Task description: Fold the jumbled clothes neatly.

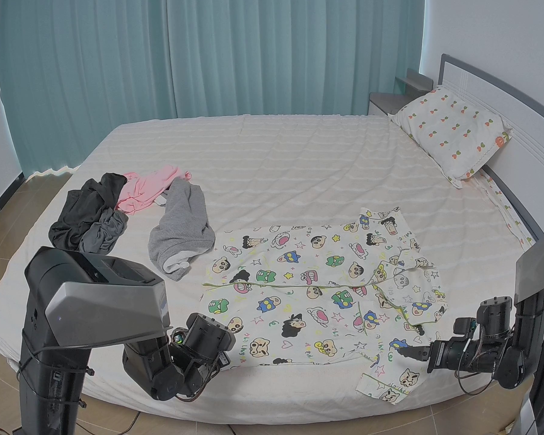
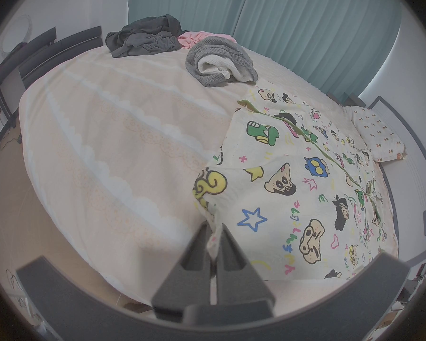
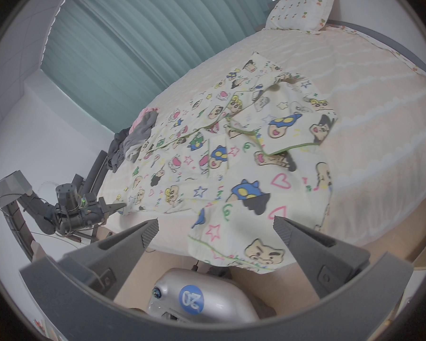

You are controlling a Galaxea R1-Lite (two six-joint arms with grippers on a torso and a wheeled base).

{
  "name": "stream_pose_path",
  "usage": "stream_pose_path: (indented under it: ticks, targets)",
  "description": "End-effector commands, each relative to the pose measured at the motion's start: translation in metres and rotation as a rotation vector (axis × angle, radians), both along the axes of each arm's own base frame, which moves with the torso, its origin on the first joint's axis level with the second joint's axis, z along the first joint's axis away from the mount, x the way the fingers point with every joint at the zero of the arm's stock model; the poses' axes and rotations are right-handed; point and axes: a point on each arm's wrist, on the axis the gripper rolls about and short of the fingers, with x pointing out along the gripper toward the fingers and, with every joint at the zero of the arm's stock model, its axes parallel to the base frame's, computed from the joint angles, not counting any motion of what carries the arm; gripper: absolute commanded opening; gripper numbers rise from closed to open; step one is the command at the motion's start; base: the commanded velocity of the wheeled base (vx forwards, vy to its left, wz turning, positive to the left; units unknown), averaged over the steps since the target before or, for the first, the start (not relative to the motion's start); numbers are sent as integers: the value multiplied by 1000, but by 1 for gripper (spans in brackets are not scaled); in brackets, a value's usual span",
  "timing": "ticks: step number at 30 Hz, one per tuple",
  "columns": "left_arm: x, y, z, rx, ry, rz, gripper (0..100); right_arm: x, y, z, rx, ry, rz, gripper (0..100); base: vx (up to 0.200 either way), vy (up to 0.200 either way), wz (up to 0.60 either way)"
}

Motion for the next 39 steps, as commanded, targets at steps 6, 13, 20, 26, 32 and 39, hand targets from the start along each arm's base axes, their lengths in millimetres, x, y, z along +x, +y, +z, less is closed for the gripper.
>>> stream_pose_path:
  ticks: [6, 13, 20, 26, 32, 39]
  targets:
    - [-6, 5, 3, -10, -11, 17, 0, -10, -23, -39, -112, 129, -9, 100, 0, 0, 0]
    - [-13, 13, 5, -27, -46, 19, 0, -10, -23, -41, -115, 132, -7, 100, 0, 0, 0]
    - [-8, 22, 5, -25, -47, 52, 0, -1, -24, -46, -116, 107, -9, 100, 0, 0, 0]
    - [-8, 26, 4, -21, -40, 62, 0, 4, -15, -47, -118, 83, 37, 100, 0, 0, 0]
    - [-8, 26, 3, -20, -39, 62, 0, 14, -8, -50, -113, 49, 65, 100, 0, 0, 0]
    - [-8, 25, 2, -22, -38, 59, 0, 28, -8, -54, -107, 4, 57, 100, 0, 0, 0]
